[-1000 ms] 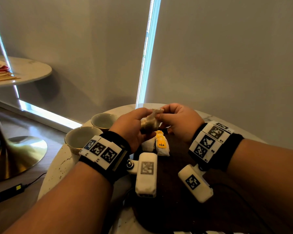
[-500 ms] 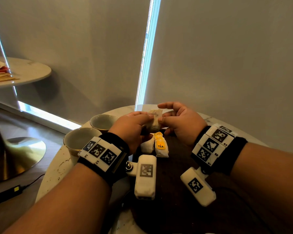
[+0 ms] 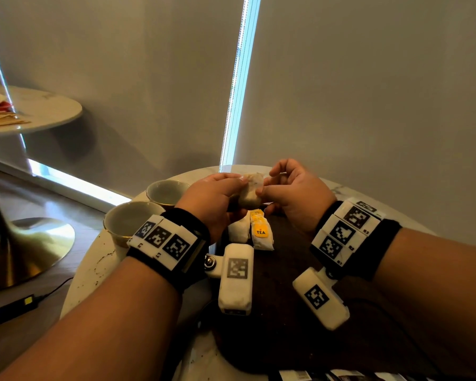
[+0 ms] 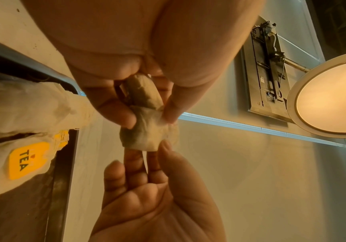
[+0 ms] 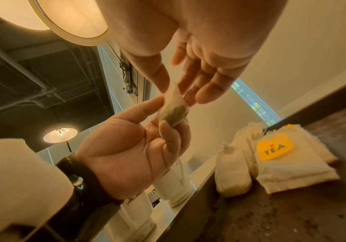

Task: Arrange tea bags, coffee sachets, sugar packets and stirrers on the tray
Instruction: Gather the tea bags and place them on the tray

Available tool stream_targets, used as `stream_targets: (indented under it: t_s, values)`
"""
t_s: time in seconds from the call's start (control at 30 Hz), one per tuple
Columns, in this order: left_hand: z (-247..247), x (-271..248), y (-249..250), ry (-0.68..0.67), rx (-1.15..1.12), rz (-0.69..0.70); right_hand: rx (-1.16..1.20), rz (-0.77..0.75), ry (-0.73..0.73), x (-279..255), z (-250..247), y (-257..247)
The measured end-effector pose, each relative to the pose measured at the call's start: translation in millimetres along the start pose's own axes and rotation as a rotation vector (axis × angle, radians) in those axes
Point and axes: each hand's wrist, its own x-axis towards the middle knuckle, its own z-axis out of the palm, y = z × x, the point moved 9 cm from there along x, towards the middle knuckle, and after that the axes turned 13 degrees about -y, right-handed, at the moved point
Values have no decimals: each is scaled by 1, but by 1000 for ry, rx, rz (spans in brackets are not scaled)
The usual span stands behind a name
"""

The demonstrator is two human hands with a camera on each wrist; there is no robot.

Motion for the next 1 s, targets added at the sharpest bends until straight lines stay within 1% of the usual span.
stream_targets:
  t_s: [0.1, 0.2, 0.27, 0.33, 0.47, 0.53, 0.63, 0.7, 0.8, 0.87, 1.0]
  values:
    - [0, -1, -1, 4, 6, -3, -69, 11, -17, -2, 2, 0]
    - [-4, -2, 1, 42, -26, -1, -78, 35, 12, -1, -2, 3]
    - [-9, -4, 3, 78, -88, -2, -90, 76, 27, 1, -6, 9]
    - [-11, -3, 7, 74, -111, 12, -142, 137, 12, 2, -7, 16]
    - [-9, -4, 12, 37, -178, 22, -227, 267, -114, 0, 8, 27]
    - [-8, -5, 13, 31, -171, 27, -262, 320, -190, -1, 19, 32]
    - [-9, -5, 11, 44, -161, 20, -302, 408, -279, 0, 32, 41]
    - [-10, -6, 11, 53, -161, 15, -371, 457, -324, 1, 39, 46]
    - [-10, -5, 10, 56, -171, 14, -461, 449, -328, 5, 44, 47]
    - [-9, -5, 10, 57, -176, 18, -486, 424, -297, 9, 42, 46]
    - [-10, -4, 8, 69, -177, 10, -692, 408, -239, 19, 35, 42]
